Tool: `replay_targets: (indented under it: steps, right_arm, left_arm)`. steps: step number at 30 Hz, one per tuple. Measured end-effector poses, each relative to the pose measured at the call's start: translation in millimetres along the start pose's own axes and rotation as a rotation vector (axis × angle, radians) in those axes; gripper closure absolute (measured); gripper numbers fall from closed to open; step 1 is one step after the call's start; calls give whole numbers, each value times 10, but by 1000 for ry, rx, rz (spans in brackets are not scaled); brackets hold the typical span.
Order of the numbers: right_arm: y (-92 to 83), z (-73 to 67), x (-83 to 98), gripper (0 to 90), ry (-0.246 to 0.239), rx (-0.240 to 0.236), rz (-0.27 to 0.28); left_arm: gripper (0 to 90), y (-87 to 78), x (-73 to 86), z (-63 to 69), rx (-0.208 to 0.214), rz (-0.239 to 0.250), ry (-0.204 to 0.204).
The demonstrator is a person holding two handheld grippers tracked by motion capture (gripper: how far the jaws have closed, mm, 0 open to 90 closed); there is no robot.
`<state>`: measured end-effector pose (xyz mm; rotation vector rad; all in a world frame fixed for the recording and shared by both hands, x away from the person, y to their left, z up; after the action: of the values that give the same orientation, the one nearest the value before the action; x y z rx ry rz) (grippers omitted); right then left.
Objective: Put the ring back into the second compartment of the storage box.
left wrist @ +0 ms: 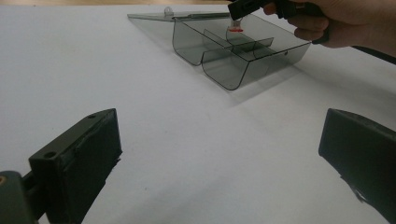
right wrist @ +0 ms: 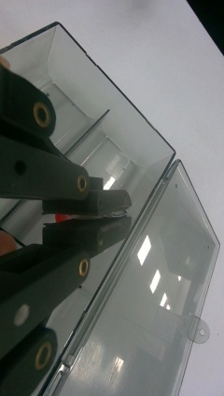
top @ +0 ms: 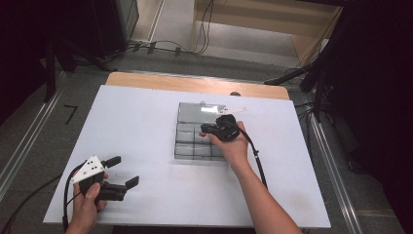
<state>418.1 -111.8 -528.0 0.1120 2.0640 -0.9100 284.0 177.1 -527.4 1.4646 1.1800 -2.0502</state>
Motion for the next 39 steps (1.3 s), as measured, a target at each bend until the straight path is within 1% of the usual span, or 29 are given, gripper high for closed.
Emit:
replay_targets:
  steps: [1,2,5,10,15,18,20,21,22,23,25,27,28,32,35,37,39]
  right_arm:
    - [-1,-1,-4,753,2,-7,6]
    - [-10,-1,-10,690,10,-9,14]
    - [-33,1,-26,580,30,-31,36]
    - [-90,7,-58,376,35,-36,67]
    - [-175,-37,-71,192,5,-36,89]
    - [-237,-64,-63,95,-9,-43,105]
    - [-278,-70,-52,61,-15,-45,119]
    - [-300,-74,-46,17,-16,-50,127]
    - [-318,-72,-40,0,-17,-53,131]
    - [-342,-66,-36,0,-18,-46,139]
    - [-391,-56,-32,0,-18,-36,160]
    - [-428,-49,-24,0,-12,-37,170]
    - [-442,-41,-20,0,-13,-35,174]
    - [-491,-42,14,0,-21,-43,173]
    - [-523,-45,50,0,-28,-44,170]
    - [-546,-41,68,0,-28,-50,172]
    - [-577,-25,86,0,-26,-37,172]
  left_arm:
    - [0,-1,0,-2,0,0,1]
    - [0,0,0,-4,0,0,-1]
    - [0,-6,-9,-8,-1,6,-5]
    - [0,-8,-14,-8,3,10,-7]
    - [0,-11,-19,-12,0,11,-10]
    - [0,-7,-38,-2,1,20,-17]
    - [0,-4,-56,20,1,28,-20]
    - [0,-2,-64,26,-1,30,-15]
    - [0,0,-71,36,0,31,-13]
    - [0,-1,-81,41,4,31,-9]
    - [0,-3,-109,53,10,40,-18]
    - [0,-2,-133,56,4,45,-10]
    - [0,1,-140,60,1,43,-1]
    - [0,30,-193,102,20,54,-4]
    - [0,51,-242,143,25,54,12]
    - [0,66,-286,163,23,60,16]
    - [0,74,-336,180,29,71,15]
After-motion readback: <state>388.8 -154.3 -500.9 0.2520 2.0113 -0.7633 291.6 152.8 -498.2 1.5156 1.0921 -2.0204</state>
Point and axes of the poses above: each handheld gripper's, and its own axes: y roughly forward along the jaws, x roughly out of its underside, z roughly to its right, the point moved 8 cm from there along y, roughly forward along the jaws, and after that the axes turned 11 degrees about -x, right-handed, at the moved point
